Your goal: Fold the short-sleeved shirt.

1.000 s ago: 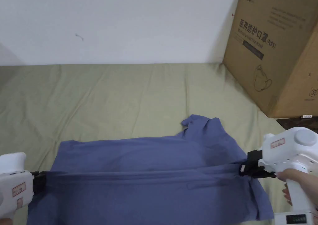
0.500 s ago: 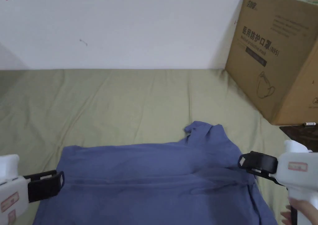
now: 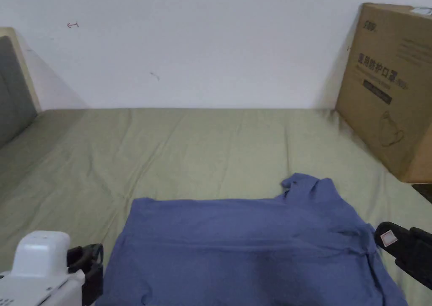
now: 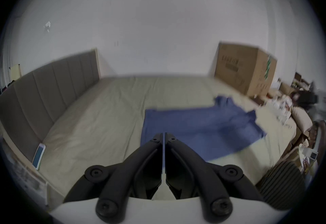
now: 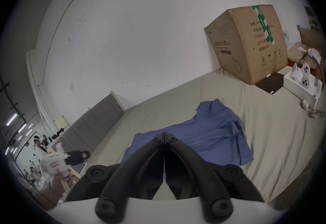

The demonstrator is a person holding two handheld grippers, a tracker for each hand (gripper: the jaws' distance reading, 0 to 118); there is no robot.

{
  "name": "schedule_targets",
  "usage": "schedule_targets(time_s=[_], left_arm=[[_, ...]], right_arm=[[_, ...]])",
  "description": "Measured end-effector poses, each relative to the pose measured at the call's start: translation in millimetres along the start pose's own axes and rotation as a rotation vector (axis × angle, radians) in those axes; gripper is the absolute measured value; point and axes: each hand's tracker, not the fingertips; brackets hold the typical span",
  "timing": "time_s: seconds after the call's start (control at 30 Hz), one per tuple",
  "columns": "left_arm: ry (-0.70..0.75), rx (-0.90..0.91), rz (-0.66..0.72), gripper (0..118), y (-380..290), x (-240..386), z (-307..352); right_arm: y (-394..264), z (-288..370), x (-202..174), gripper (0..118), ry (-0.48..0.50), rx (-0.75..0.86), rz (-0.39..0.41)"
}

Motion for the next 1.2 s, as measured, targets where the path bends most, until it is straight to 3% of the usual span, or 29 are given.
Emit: schedule_targets(time_s=[0.13, 0.17, 0.27, 0.3, 0.37, 0.5, 0.57, 0.67, 0.73, 0.8, 0.87, 0.97, 1.0, 1.07, 1.13, 1.17, 1.2], left_arm=[[-0.038, -0.349, 0.170, 5, -22, -38, -95], [-0.015, -0.374, 0.204, 24, -29, -45, -111], [0.085, -0.466, 0.249, 113, -49, -60, -153], [0.099, -0.448, 0.259, 118, -55, -64, -162], [0.103, -0.426, 0.263, 115, -62, -63, -173], [0.112, -0.517, 0.222, 118, -88, -58, -210], [0.149, -0.478, 0.140, 118, -90, -49, -209], [0.173, -0.477, 0.149, 114, -87, -39, -200], [0.187, -0.419, 0.073, 90, -79, -20, -179], [0.142, -0.365, -0.050, 15, -73, -1, -164], [0.126, -0.363, -0.132, 10, -69, 14, -155], [0.049, -0.362, -0.068, 10, -56, 12, -150], [0.060, -0.362, -0.072, 10, -52, 6, -154], [0.073, -0.333, -0.058, 10, -44, 0, -149], [0.077, -0.322, -0.042, 10, -35, -8, -146], [0.082, -0.320, -0.039, 10, -32, -11, -145], [0.082, -0.317, -0.035, 10, -30, -14, -144]], right_arm=[[-6, -9, 6, 0, 0.008, -0.063, -0.026], [-8, -11, 9, 0, 0.015, -0.077, -0.040], [-10, -20, 21, 0, 0.002, -0.123, -0.116], [-10, -23, 27, 0, 0.008, -0.130, -0.153], [-12, -27, 37, 0, 0.014, -0.128, -0.197], [-16, -33, 49, 0, -0.047, -0.142, -0.205], [-17, -36, 55, 0, -0.049, -0.154, -0.227], [-18, -37, 62, 0, -0.073, -0.155, -0.229], [-19, -36, 68, 0, -0.096, -0.151, -0.230], [-19, -33, 75, 0, -0.112, -0.149, -0.233], [-16, -32, 87, 0, -0.142, -0.139, -0.231], [-11, -34, 116, 0, -0.260, -0.168, -0.198], [-9, -39, 128, 9, -0.297, -0.192, -0.191], [-5, -56, 150, 65, -0.341, -0.292, -0.186], [-5, -87, 177, 94, -0.360, -0.457, -0.222], [-7, -97, 191, 116, -0.370, -0.466, -0.249], [-8, -109, 201, 116, -0.400, -0.488, -0.261]])
